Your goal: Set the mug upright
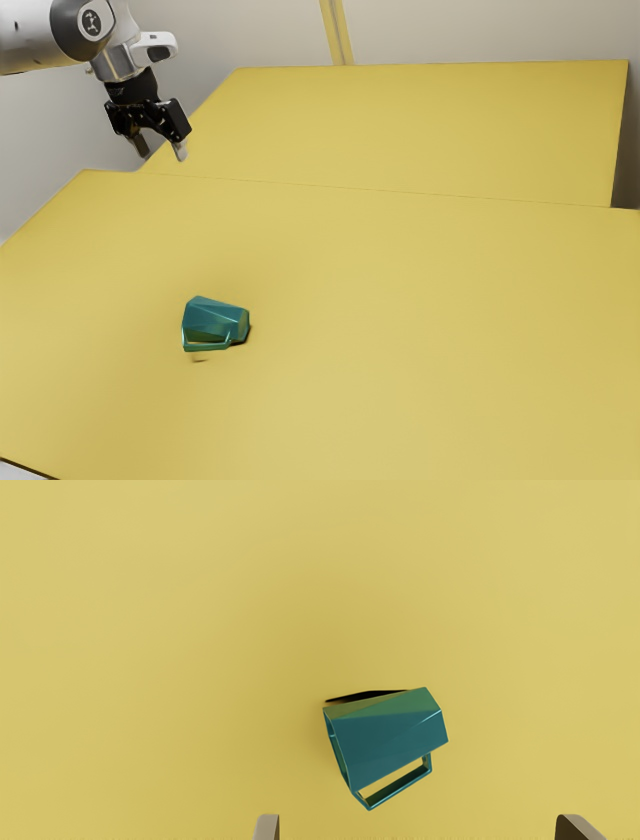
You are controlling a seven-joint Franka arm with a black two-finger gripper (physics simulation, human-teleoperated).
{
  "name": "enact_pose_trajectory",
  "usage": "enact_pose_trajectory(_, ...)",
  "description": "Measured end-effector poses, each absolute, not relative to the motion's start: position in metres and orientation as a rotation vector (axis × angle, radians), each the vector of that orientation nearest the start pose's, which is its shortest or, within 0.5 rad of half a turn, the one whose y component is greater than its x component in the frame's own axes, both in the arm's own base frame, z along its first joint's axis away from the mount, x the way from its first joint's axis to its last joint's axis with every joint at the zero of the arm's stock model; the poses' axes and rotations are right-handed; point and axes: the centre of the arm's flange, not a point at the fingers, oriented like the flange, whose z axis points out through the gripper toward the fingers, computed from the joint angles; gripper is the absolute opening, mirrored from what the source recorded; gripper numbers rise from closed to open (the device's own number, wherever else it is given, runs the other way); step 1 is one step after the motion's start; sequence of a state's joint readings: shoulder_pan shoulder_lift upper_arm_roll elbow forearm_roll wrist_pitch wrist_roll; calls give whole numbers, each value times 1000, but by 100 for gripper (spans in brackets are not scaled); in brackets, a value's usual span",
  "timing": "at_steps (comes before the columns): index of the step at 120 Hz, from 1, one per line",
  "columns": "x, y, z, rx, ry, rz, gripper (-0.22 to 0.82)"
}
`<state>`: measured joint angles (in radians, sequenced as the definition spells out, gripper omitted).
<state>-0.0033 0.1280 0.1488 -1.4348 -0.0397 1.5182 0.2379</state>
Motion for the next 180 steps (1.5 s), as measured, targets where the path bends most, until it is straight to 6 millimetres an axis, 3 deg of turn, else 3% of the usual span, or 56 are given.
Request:
enact_pose_trajectory(32, 583, 75, 609, -3172, 152, 73, 60)
enact_pose_trajectory(62, 571, 77, 573, -3270, 116, 180, 60)
enact_pose_trajectory(80, 545, 101, 552, -3409, -11, 228, 60)
enact_pose_trajectory(108, 498, 146, 501, -3582, -255, 220, 60)
enact_pose_trajectory(119, 483, 145, 481, -3601, -290, 161, 60)
enact_pose_trajectory(134, 478, 136, 446, -3624, -319, 72, 60)
enact_pose_trajectory(151, 479, 147, 418, -3645, -409, -42, 60)
enact_pose_trajectory(180, 473, 164, 366, -3674, -514, -57, 60)
